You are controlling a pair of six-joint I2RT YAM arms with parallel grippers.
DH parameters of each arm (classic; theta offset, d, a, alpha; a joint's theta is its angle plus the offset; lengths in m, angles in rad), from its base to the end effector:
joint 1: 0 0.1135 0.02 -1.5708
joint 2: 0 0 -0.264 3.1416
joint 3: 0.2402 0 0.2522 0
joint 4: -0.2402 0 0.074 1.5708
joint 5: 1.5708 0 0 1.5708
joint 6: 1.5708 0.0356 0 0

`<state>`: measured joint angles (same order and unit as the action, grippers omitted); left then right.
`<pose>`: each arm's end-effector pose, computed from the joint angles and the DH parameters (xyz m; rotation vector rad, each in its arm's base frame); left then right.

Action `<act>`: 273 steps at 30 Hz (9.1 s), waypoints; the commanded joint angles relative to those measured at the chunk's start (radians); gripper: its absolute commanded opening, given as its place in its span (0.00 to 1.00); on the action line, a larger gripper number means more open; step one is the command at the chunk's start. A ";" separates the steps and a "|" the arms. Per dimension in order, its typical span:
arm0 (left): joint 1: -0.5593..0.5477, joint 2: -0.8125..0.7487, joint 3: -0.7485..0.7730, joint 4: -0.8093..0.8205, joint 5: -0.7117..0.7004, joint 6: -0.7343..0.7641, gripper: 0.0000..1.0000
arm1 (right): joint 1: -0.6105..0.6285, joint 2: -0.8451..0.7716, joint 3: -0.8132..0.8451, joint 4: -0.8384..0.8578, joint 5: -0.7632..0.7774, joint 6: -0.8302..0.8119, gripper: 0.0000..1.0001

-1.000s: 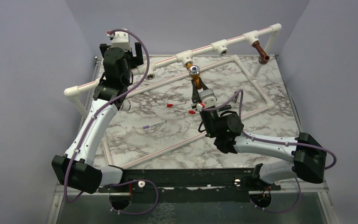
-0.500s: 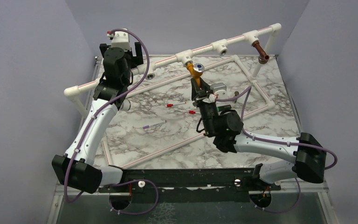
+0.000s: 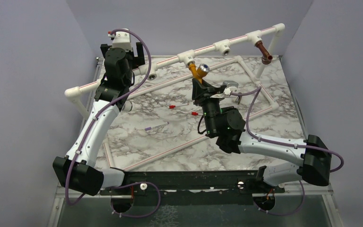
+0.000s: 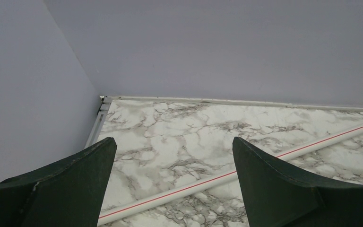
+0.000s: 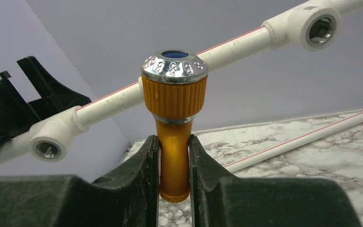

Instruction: Install the water faucets

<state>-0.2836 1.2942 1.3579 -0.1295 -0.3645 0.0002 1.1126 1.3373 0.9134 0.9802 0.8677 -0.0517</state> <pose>0.2873 -0.0705 0.4359 -0.0473 1.6322 0.0808 0.1523 0.2474 0.3755 0.1392 1.2287 0.4851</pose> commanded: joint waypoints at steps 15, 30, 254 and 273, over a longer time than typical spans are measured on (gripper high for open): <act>-0.035 0.010 -0.046 -0.140 0.050 -0.027 0.94 | -0.059 -0.076 0.048 -0.307 0.037 0.663 0.01; -0.041 0.008 -0.048 -0.140 0.058 -0.034 0.94 | -0.089 -0.101 0.050 -0.512 0.040 1.103 0.01; -0.014 0.064 -0.048 -0.150 0.049 -0.045 0.97 | -0.143 -0.274 0.108 -0.802 -0.750 -1.095 0.80; -0.011 0.075 -0.045 -0.153 0.050 -0.045 0.97 | -0.143 -0.119 0.056 -0.521 -0.453 -1.189 0.38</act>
<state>-0.2874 1.3048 1.3613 -0.1349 -0.3576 -0.0257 0.9691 1.2026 0.9955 0.3733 0.3347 -1.2228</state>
